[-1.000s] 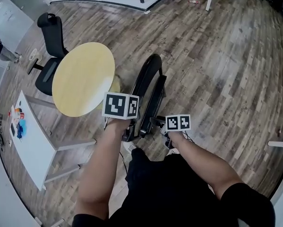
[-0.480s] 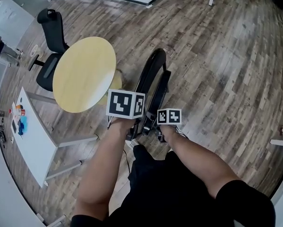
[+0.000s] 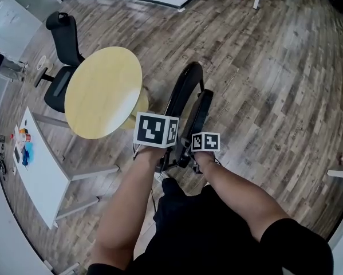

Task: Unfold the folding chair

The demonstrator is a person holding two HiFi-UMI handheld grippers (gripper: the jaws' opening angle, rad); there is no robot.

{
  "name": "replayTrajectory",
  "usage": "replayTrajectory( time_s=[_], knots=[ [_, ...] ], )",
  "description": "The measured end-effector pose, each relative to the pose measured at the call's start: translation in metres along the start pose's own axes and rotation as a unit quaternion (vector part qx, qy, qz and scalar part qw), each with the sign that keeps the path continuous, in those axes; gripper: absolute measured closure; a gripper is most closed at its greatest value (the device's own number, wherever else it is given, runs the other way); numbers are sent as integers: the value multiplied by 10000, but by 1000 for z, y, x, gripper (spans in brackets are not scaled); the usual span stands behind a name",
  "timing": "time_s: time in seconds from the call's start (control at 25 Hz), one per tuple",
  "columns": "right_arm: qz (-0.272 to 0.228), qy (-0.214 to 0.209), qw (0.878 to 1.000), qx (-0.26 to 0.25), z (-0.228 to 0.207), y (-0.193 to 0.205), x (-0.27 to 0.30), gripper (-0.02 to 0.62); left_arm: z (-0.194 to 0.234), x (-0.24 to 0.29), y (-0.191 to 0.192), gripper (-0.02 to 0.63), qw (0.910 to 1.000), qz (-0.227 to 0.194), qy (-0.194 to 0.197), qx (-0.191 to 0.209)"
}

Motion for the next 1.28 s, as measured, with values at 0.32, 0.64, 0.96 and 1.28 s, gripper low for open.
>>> replayTrajectory(
  time_s=[0.32, 0.64, 0.96, 1.28],
  knots=[
    [25, -115, 9999, 56, -24, 8, -22, 385, -33, 9, 2, 509, 9976, -118, 674, -44],
    [-51, -394, 9991, 151, -43, 15, -37, 394, -56, 15, 5, 499, 9967, -181, 775, 186],
    [4, -709, 9969, 353, -63, 21, -42, 402, -17, 14, 6, 526, 9987, -211, 376, 255],
    [76, -784, 9947, 655, -96, 32, -49, 402, 22, 17, 8, 521, 9989, -220, 283, 314]
  ],
)
Point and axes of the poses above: the fingertips, and each gripper's own axes: x forward along the fingers, z to its left, y out of its underside, the point moved 2 cm from there along -x, backward along the fingers, and after that the axes turned 1 degree about x, right-handed, at the moved point
